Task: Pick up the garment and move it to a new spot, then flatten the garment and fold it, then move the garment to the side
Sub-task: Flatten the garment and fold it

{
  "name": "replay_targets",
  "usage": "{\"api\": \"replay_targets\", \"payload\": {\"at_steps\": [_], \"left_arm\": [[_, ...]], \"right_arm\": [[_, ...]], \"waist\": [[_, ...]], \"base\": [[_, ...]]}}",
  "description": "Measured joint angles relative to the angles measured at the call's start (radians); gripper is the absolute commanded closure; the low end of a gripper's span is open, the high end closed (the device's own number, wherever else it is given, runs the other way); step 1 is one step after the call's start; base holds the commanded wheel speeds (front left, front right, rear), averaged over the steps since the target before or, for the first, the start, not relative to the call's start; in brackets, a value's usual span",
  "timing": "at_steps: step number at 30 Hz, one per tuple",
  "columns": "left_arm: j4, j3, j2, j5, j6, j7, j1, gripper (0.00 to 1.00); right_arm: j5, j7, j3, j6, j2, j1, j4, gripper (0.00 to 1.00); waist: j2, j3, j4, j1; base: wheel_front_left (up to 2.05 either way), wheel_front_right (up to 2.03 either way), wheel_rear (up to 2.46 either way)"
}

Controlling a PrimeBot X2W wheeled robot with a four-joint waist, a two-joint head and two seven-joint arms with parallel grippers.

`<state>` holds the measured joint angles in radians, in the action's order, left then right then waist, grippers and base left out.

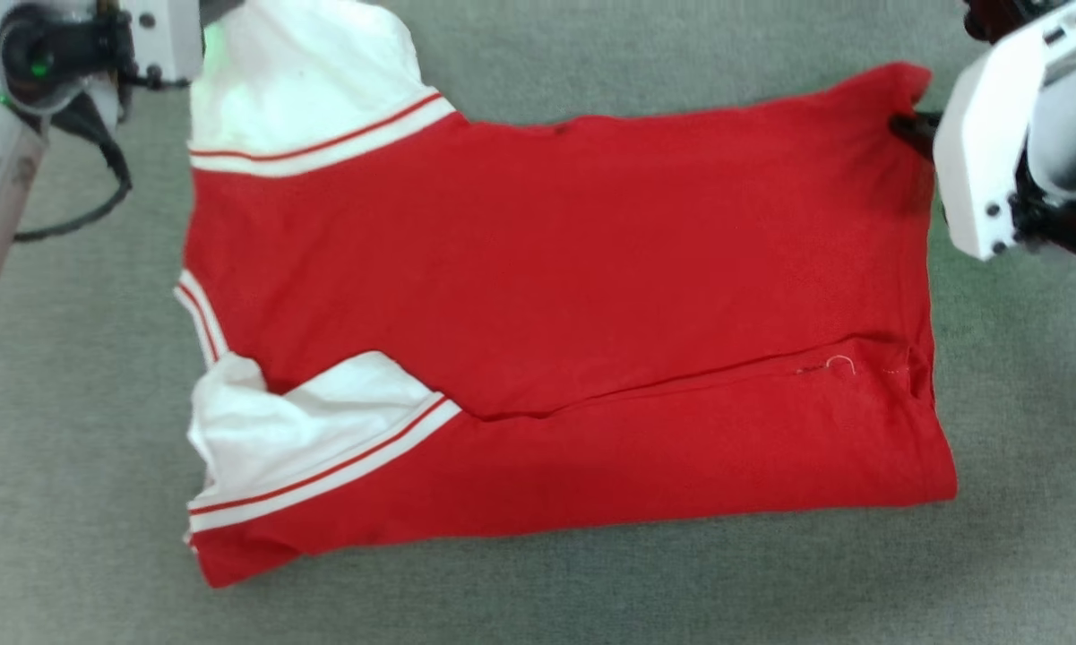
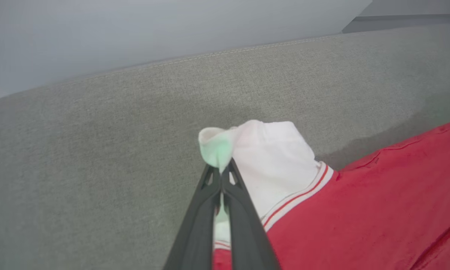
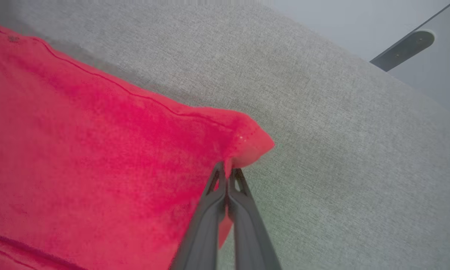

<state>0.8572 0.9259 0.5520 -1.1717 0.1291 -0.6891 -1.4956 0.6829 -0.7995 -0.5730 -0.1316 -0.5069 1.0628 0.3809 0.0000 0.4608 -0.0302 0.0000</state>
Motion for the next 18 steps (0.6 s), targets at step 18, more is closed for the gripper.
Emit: {"api": "replay_targets", "payload": {"at_steps": [18], "left_arm": [[-0.540,0.019,0.263,-0.107,-0.165,-0.046,0.381,1.00]], "right_arm": [[0.187,0.002,0.021,0.000,-0.251,-0.352,-0.329,1.00]], "waist": [[0.0000,-0.172,0.095,0.0000]], "base": [[0.00,0.00,0.00]]}}
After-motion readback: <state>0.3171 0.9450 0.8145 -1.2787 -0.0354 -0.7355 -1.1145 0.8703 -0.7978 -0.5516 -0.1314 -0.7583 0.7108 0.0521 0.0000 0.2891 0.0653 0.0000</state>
